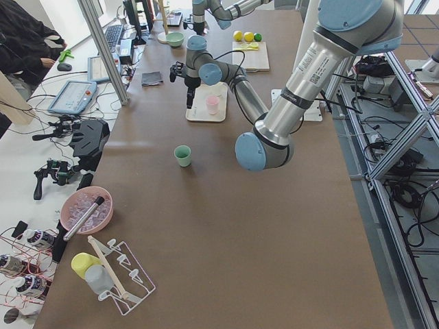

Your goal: Place all cups on tray

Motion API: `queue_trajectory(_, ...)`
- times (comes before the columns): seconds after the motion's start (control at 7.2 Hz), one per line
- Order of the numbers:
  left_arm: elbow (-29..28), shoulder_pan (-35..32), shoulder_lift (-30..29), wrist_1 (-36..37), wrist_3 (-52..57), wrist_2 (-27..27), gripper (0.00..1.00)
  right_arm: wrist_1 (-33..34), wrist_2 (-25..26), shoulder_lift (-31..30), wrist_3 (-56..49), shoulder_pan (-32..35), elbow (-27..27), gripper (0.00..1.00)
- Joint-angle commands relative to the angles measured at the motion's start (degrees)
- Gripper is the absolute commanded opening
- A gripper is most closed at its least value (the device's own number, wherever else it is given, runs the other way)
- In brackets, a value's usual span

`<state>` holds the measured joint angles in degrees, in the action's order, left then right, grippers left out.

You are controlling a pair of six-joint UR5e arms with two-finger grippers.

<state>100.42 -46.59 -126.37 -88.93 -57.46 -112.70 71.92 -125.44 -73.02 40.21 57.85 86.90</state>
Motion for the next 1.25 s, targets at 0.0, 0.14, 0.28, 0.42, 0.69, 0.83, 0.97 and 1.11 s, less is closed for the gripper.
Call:
queue_trajectory(0.0,1.7,-5.2,1.9,1.7,5.8,-4.2,0.97,-0.2,0.6,0.7,2.2,-2.1,0.5,0.0)
queue_trajectory(0.14,3.3,-9.0,3.1,4.0,10.3,-6.9,0.97,-0.1,0.8,1.0,2.5,-2.3,0.6,0.0)
queue_trajectory(0.28,3.7,-12.8,3.8,5.4,15.1,-9.5,0.97,0.2,0.6,2.0,2.5,-2.4,0.6,0.0)
queue_trajectory(0.42,3.6,-15.5,5.4,5.5,19.5,-10.8,0.97,0.6,0.1,2.8,2.5,-2.3,0.6,0.0)
queue_trajectory(0.69,0.8,-19.8,7.9,5.4,28.6,-11.0,0.97,4.7,-3.0,5.5,2.6,-0.5,2.8,0.0)
queue_trajectory(0.83,-1.5,-20.3,9.3,4.6,33.3,-10.7,0.97,11.9,-3.2,7.8,2.6,-0.5,7.1,0.0)
queue_trajectory(0.97,-2.6,-20.3,10.6,3.1,34.7,-10.6,0.97,17.9,-3.2,10.6,3.3,-0.8,9.8,0.0)
queue_trajectory(1.11,-4.2,-20.2,13.9,-3.1,33.6,-10.5,0.97,18.5,-3.2,13.0,7.7,-1.8,10.1,0.0)
